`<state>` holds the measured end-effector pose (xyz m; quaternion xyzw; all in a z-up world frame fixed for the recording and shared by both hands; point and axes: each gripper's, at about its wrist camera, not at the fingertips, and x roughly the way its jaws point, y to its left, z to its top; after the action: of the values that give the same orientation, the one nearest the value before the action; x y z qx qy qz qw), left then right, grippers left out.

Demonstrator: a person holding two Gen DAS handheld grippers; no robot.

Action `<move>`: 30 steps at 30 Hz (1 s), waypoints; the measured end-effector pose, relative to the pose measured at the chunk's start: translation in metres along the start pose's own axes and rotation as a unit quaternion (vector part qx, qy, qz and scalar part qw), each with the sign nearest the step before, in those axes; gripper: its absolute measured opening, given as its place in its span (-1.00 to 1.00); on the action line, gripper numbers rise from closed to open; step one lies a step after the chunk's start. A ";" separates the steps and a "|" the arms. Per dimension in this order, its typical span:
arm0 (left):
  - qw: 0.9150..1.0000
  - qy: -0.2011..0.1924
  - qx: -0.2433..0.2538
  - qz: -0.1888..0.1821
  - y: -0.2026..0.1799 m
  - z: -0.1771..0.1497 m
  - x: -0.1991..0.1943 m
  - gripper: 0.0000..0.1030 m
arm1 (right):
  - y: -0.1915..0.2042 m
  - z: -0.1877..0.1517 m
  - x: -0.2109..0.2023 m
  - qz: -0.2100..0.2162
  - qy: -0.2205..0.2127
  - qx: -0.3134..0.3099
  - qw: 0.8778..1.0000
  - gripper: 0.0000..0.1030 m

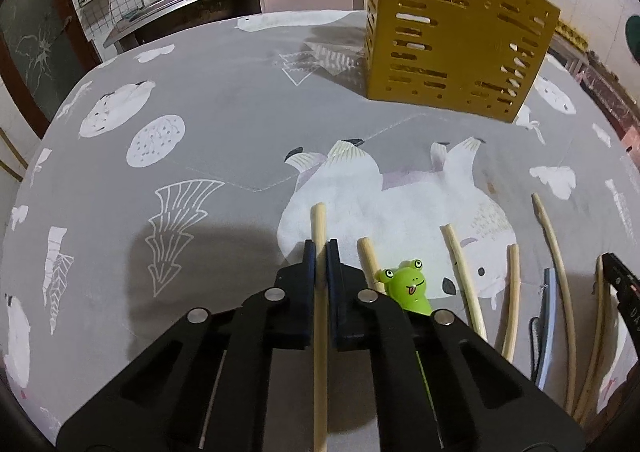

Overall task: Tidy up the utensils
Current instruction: 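Lift the chopstick with the left tool and carry it over the yellow holder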

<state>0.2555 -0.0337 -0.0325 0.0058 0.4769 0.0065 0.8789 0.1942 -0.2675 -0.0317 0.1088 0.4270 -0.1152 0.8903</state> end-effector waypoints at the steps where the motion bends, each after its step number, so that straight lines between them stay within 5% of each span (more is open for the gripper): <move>1: 1.000 -0.001 -0.001 -0.002 0.001 0.000 -0.001 -0.91 | -0.001 0.000 -0.002 0.005 -0.005 0.001 1.000 -0.88; 9: 0.998 -0.047 -0.018 -0.024 0.011 0.002 -0.026 -0.91 | -0.004 0.008 -0.033 0.039 -0.072 0.007 0.997 -0.89; 17: 0.984 -0.165 -0.025 -0.062 0.023 0.002 -0.086 -0.91 | -0.001 0.017 -0.085 0.067 -0.188 -0.006 0.980 -0.89; 30: 0.972 -0.222 -0.022 -0.079 0.034 -0.015 -0.122 -0.91 | 0.001 0.004 -0.127 0.088 -0.280 -0.027 0.956 -0.89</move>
<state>0.1768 -0.0018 0.0622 -0.0498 0.2682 -0.0537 0.9606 0.1200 -0.2532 0.0702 0.0851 0.1524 -0.0509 0.9833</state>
